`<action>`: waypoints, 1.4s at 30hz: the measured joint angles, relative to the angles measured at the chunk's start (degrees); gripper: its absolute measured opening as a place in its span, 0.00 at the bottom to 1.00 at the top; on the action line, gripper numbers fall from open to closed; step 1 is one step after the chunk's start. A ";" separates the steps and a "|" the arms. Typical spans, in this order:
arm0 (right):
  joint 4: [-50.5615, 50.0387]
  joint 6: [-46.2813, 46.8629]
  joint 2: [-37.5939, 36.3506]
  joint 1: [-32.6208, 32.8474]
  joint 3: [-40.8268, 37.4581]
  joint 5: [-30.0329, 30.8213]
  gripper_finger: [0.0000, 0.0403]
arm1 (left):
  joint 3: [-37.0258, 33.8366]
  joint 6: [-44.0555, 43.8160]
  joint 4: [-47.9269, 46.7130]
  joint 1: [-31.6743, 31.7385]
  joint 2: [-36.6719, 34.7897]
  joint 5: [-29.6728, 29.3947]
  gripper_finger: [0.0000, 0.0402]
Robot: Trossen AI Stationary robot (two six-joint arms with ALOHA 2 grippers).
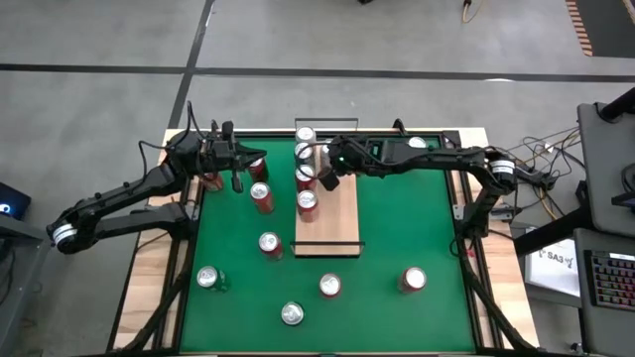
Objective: Place canned beverage on shelf
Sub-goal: Put the white/pink soda can on the shelf and aligned with the other white/pink soda can
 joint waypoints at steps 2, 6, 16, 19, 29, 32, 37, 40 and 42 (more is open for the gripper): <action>0.35 -0.06 1.08 -0.05 -0.08 0.52 0.02 | 0.00 -0.03 0.02 0.00 0.00 0.00 0.00; 2.15 -0.42 2.45 -0.32 -0.11 1.34 0.02 | 0.00 -0.05 0.04 0.00 0.00 0.00 0.00; 6.35 -0.69 2.95 -1.07 -0.12 3.49 0.02 | 0.00 -0.05 0.07 0.01 0.00 -0.02 0.00; 8.04 -1.14 2.95 -1.74 -0.12 3.50 0.02 | 0.00 -0.08 0.08 0.00 0.00 -0.02 0.00; 7.36 -3.52 1.21 -3.54 -0.16 0.06 0.02 | -0.02 -0.29 0.08 0.01 0.00 -0.09 0.00; 5.01 -4.05 -1.15 -3.61 -0.14 -2.88 0.02 | -0.02 -0.29 0.11 0.02 0.00 -0.09 0.00; -5.63 -1.08 -3.40 -4.90 -0.14 -3.57 0.02 | -0.02 -0.29 0.33 0.00 0.00 -0.09 0.00; -5.90 -1.19 -3.42 -5.84 -0.32 -4.13 0.02 | -0.02 -0.31 0.33 0.02 0.04 -0.09 0.00; -5.27 -2.04 -2.47 -6.08 -0.36 -4.45 0.02 | -0.02 -0.29 0.33 0.02 0.04 -0.09 0.00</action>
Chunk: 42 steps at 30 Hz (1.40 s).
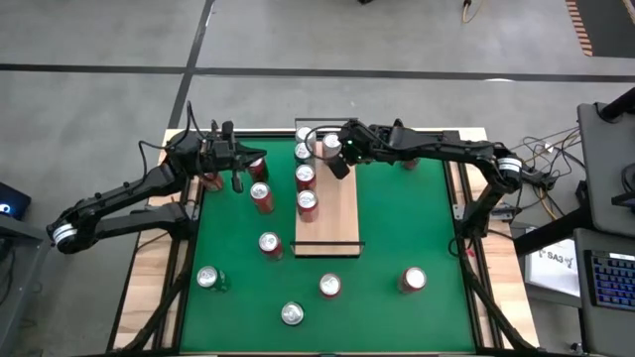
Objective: Place canned beverage on shelf
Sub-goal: Put the white/pink soda can on the shelf and aligned with the other white/pink soda can
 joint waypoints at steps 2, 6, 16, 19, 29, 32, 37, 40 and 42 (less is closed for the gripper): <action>0.59 -0.58 0.94 -0.35 -0.07 -0.09 0.02 | 0.00 0.00 -0.02 -0.01 0.00 0.00 0.00; 3.92 -2.06 2.57 -0.69 -0.09 -1.64 0.02 | 0.00 0.00 0.00 -0.01 0.07 0.00 0.00; 10.16 -3.70 5.19 -1.75 -0.09 -2.07 0.02 | 0.00 0.00 0.00 -0.01 0.07 0.00 0.00; 11.65 -4.07 5.42 -2.11 -0.09 -1.88 0.02 | 0.00 0.00 0.00 -0.02 0.07 0.00 0.00; 15.48 -5.78 5.42 -2.64 -0.09 -1.54 0.02 | 0.00 0.00 0.00 -0.02 0.07 0.00 0.00; 14.93 -5.73 5.09 -2.62 -0.09 -2.88 0.02 | 0.00 -0.02 -0.02 0.00 0.07 0.00 0.00; 12.32 -4.64 4.59 -2.90 -0.04 -5.47 0.02 | 0.00 -0.15 -0.02 -0.02 0.07 0.01 0.00; 13.28 -5.87 5.57 -3.14 -0.07 -5.53 0.02 | 0.00 -0.15 -0.02 -0.02 0.07 0.00 0.00; 14.18 -6.46 6.27 -3.41 -0.07 -5.54 0.02 | 0.00 -0.15 -0.01 -0.01 0.07 0.00 0.00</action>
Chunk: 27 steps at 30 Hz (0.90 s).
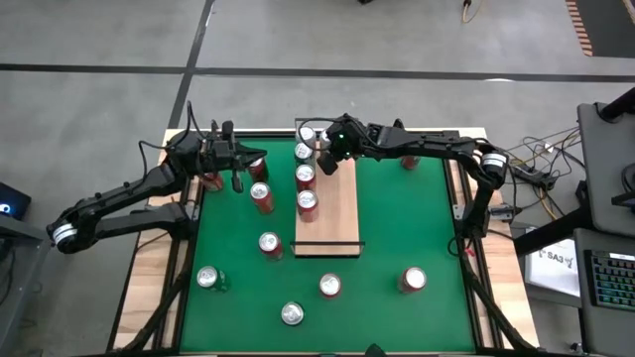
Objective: Place canned beverage on shelf
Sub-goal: Put the white/pink soda can on the shelf and aligned with the other white/pink soda can
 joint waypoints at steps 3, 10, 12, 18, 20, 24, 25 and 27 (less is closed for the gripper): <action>0.67 -0.39 0.22 -0.68 0.00 -0.09 0.02 | 0.00 -0.01 0.00 -0.01 0.00 0.00 0.00; 5.75 -1.68 0.22 -0.83 -0.07 0.02 0.02 | 0.00 -0.02 -0.01 -0.01 0.00 0.00 0.00; 5.47 -2.03 0.22 -0.81 -0.07 -0.07 0.02 | 0.00 -0.02 -0.01 0.00 0.00 0.00 0.00; -4.66 0.10 -1.30 -0.81 1.01 -0.68 0.02 | 0.00 -0.02 -0.25 -0.01 0.00 0.00 0.00; -10.12 1.85 -1.59 -0.81 1.76 -0.71 0.02 | 0.00 -0.02 -0.24 -0.01 0.00 0.00 0.00; -14.99 4.21 -1.75 -1.25 2.23 0.84 0.02 | 0.00 -0.02 -0.25 -0.01 0.00 0.00 0.00; -14.97 4.63 -1.79 -1.63 2.23 1.66 0.02 | 0.00 -0.02 -0.23 0.00 0.00 0.00 0.00; -14.78 5.07 -1.73 -2.69 2.23 4.17 0.02 | 0.00 -0.02 -0.23 -0.01 0.00 0.00 0.00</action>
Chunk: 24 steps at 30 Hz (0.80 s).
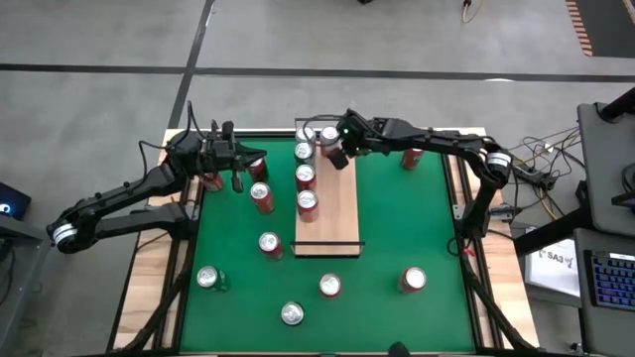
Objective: Place canned beverage on shelf
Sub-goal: Put the white/pink soda can on the shelf and aligned with the other white/pink soda can
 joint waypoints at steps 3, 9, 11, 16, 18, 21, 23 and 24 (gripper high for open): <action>1.67 -0.04 0.57 -1.32 -0.07 3.46 0.02 | 0.00 0.00 0.00 0.02 0.00 0.00 0.00; 6.24 -2.00 0.77 -1.72 -0.11 2.81 0.02 | 0.00 0.00 0.00 0.01 0.00 0.01 0.00; 6.67 -2.14 0.77 -1.72 -0.11 2.75 0.02 | 0.00 0.00 0.00 0.01 0.00 0.01 0.00; 7.20 -2.05 0.77 -1.56 -0.11 1.32 0.02 | 0.00 0.00 -0.02 0.00 0.00 0.00 0.00; 7.24 -2.04 0.79 -1.30 -0.11 1.30 0.02 | 0.00 0.00 0.00 0.02 0.00 0.00 0.00; 7.25 -2.03 0.79 -0.94 -0.11 1.17 0.02 | 0.00 0.00 0.00 0.02 0.00 0.00 0.00; 7.26 -2.08 0.79 -0.71 -0.13 0.81 0.02 | 0.00 0.00 0.00 0.00 0.00 0.02 0.00; 7.29 -2.08 0.79 -0.64 -0.13 0.70 0.02 | 0.00 0.00 0.00 0.02 0.00 0.00 0.00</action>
